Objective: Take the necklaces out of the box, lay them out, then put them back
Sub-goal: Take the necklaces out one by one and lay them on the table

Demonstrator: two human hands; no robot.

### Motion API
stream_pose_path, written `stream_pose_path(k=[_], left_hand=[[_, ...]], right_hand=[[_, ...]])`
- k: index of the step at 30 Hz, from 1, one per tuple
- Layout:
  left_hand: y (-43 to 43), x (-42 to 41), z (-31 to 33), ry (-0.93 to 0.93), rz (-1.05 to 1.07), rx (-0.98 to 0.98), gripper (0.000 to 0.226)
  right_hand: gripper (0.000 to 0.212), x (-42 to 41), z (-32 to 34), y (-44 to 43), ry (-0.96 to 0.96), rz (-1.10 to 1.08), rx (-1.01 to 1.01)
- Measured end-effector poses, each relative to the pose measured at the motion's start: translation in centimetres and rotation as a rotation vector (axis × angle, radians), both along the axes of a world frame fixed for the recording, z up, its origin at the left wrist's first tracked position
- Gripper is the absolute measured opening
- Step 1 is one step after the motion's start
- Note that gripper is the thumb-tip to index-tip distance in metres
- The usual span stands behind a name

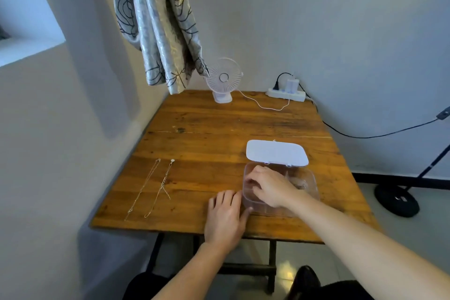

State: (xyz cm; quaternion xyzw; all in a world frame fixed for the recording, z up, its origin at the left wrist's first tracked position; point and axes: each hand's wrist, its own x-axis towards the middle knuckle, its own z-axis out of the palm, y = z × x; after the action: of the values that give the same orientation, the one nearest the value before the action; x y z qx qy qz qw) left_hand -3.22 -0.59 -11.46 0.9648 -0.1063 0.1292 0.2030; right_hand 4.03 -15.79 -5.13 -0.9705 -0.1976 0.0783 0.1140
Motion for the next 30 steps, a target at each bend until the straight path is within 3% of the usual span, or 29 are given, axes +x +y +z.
stream_pose_path(k=[8,12,16,19,23,27,30], left_hand=[[-0.2,0.2,-0.6,-0.042,0.008,0.020,0.046],[-0.2,0.2,-0.5,-0.034,0.016,0.028,0.046],[-0.2,0.2,-0.4,-0.043,0.014,0.021,0.045],[-0.1,0.2,-0.4,-0.033,0.014,0.022,0.045],[0.2,0.1,-0.3,0.009,-0.001,0.001,0.045],[0.9,-0.3,0.1,0.052,-0.036,-0.108,0.037],[3.2,-1.5,0.3,-0.002,0.041,-0.157,0.030]], right_hand=[[0.018,1.1,0.0,-0.1,0.128,-0.025,0.064],[0.021,1.9,1.0,0.3,0.224,-0.025,0.038],[0.008,2.5,2.0,0.7,0.230,-0.044,-0.019],[0.017,2.4,2.7,0.4,0.205,-0.057,0.017],[0.004,1.6,5.4,-0.5,0.192,-0.082,0.244],[0.006,0.0,7.9,-0.1,0.245,-0.132,0.540],[0.006,-1.8,7.3,2.0,0.244,-0.128,0.614]])
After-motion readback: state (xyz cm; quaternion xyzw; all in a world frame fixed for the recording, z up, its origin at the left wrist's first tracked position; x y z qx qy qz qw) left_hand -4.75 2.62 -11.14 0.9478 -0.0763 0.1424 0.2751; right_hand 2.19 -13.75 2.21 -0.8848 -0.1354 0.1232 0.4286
